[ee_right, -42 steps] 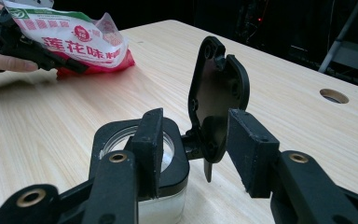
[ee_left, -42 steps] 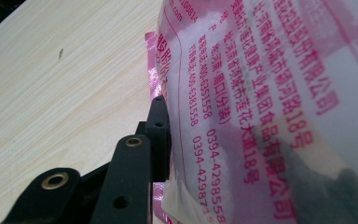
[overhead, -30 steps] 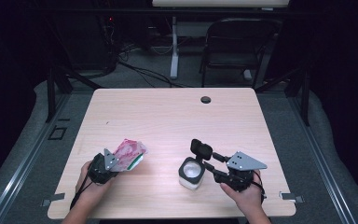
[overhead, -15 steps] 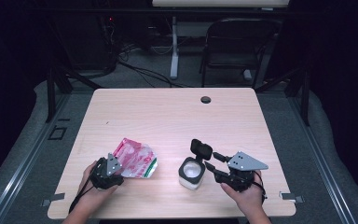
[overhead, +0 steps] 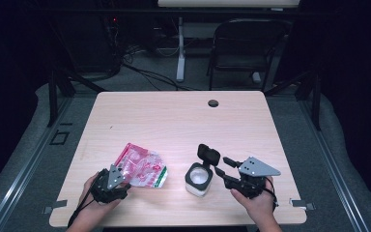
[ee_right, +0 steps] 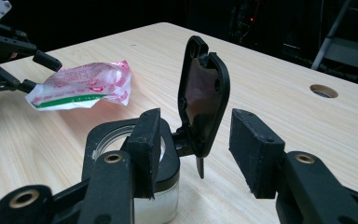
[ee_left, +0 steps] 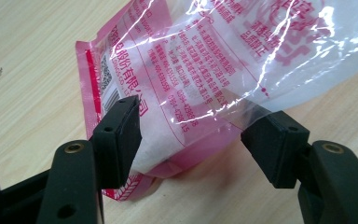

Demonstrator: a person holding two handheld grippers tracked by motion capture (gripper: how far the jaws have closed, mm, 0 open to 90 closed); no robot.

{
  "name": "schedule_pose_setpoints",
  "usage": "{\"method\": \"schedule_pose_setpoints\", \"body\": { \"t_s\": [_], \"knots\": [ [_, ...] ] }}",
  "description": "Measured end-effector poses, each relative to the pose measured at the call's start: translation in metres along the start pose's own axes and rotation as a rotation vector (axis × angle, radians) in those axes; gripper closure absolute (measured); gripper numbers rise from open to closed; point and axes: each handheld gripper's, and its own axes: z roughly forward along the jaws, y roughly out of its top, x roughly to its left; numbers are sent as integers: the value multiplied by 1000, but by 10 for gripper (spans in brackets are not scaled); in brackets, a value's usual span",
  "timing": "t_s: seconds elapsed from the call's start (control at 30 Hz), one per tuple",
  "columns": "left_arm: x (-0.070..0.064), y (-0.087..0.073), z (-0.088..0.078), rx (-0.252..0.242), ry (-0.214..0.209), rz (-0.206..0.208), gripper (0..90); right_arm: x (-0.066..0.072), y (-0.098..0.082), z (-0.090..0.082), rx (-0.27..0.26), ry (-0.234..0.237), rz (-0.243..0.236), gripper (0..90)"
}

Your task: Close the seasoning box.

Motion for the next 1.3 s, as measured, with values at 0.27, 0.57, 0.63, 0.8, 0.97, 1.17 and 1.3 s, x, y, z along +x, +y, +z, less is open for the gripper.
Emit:
{"method": "schedule_pose_setpoints", "body": {
  "t_s": [0.27, 0.57, 0.63, 0.8, 0.97, 1.17, 1.3],
  "knots": [
    [-5, 1, -8, -14, -12, 1, 380, -3, -1, -2, 4, -12, 4, 536],
    [-7, 0, -19, -62, -11, -25, 384, -7, -2, -3, 6, -26, 12, 529],
    [-6, 1, -21, -69, -17, -31, 386, -8, -2, -3, 4, -30, 18, 519],
    [-6, 3, -21, -81, -20, -41, 390, -9, -2, -2, 3, -52, 23, 487],
    [-6, 3, -21, -85, -19, -49, 390, -10, -2, 0, -1, -64, 31, 467],
    [-6, 2, -21, -82, -5, -51, 392, -16, 2, 8, 1, -63, 41, 464],
    [-5, 1, -22, -88, -1, -59, 392, -17, 6, 16, 2, -47, 45, 471]
  ]
}}
